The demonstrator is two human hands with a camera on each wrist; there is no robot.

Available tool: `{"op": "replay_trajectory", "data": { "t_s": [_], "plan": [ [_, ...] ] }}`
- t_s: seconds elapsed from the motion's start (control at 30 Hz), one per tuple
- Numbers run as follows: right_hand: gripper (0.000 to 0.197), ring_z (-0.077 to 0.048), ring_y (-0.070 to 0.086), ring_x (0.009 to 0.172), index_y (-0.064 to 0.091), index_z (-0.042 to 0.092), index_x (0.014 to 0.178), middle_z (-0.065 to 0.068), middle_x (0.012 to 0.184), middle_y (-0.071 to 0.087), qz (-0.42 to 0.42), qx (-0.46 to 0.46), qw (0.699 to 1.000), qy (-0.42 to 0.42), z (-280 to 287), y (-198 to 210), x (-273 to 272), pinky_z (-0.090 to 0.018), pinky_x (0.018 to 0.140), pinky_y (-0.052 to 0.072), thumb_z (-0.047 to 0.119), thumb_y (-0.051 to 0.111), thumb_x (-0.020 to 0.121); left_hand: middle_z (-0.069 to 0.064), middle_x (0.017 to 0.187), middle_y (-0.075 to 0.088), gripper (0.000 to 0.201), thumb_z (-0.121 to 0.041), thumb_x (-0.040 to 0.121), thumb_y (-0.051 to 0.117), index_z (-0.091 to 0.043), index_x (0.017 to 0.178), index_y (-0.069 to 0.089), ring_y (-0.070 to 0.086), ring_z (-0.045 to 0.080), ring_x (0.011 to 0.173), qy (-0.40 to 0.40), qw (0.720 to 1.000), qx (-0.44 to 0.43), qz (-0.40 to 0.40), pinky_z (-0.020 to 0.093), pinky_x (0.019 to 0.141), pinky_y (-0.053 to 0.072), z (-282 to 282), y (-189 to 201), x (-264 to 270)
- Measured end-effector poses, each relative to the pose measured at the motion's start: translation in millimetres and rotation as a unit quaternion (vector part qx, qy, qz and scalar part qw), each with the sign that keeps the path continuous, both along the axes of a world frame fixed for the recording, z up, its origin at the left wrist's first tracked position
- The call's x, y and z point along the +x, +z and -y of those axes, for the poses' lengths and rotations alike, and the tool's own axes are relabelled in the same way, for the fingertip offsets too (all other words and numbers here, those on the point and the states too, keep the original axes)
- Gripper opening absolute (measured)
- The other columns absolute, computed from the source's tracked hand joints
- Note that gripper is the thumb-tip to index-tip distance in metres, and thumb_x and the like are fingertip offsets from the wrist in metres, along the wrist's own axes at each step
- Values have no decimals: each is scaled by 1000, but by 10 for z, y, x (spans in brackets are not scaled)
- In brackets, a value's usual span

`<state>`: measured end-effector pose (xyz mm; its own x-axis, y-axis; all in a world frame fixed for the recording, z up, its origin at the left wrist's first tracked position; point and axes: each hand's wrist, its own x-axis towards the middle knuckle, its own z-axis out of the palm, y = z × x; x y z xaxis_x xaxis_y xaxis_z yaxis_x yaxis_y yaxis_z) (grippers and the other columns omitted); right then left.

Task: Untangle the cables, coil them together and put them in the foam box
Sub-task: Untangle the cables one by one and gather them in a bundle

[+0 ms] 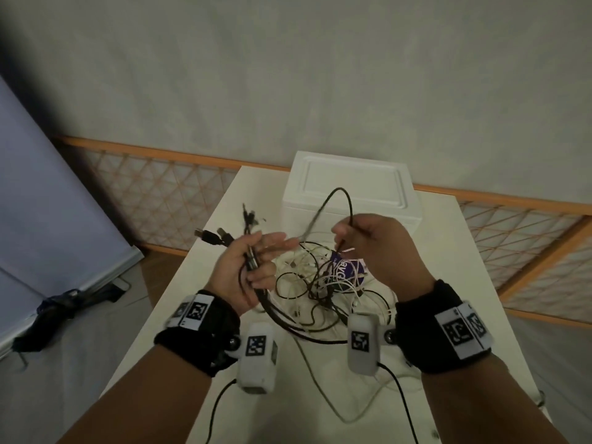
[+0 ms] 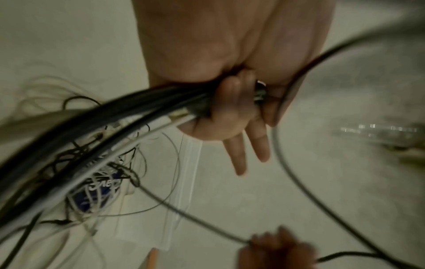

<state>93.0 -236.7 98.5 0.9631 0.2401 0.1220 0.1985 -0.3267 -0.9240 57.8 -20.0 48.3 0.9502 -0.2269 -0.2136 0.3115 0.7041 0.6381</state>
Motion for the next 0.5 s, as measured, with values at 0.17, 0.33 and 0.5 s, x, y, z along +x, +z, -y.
{"op": "replay_trajectory", "data": {
  "t_s": [0.17,0.33,0.5],
  "plan": [
    [11,-11,56,56,62,-12,87,-3,64,59,-59,183,980,49,-226,300,-85,-21,54,48,-11,51,89,-4,73,66,34,4,90,51,-18,102,73,23,5,38,-34,964,260,42,18,38,18,390,-29,-41],
    [20,-17,62,64,67,12,77,-1,66,64,82,218,972,-28,-212,447,-186,-28,62,56,1,57,91,-2,64,68,15,-3,91,59,1,103,69,33,0,34,-22,938,342,54,13,37,26,510,-47,16],
    [19,-24,62,67,67,19,81,-5,69,64,197,283,927,-146,71,570,-224,-31,63,53,9,54,91,15,90,71,9,-13,88,68,-14,85,76,29,11,41,62,920,388,-14,19,39,22,281,-364,200]
  ]
}}
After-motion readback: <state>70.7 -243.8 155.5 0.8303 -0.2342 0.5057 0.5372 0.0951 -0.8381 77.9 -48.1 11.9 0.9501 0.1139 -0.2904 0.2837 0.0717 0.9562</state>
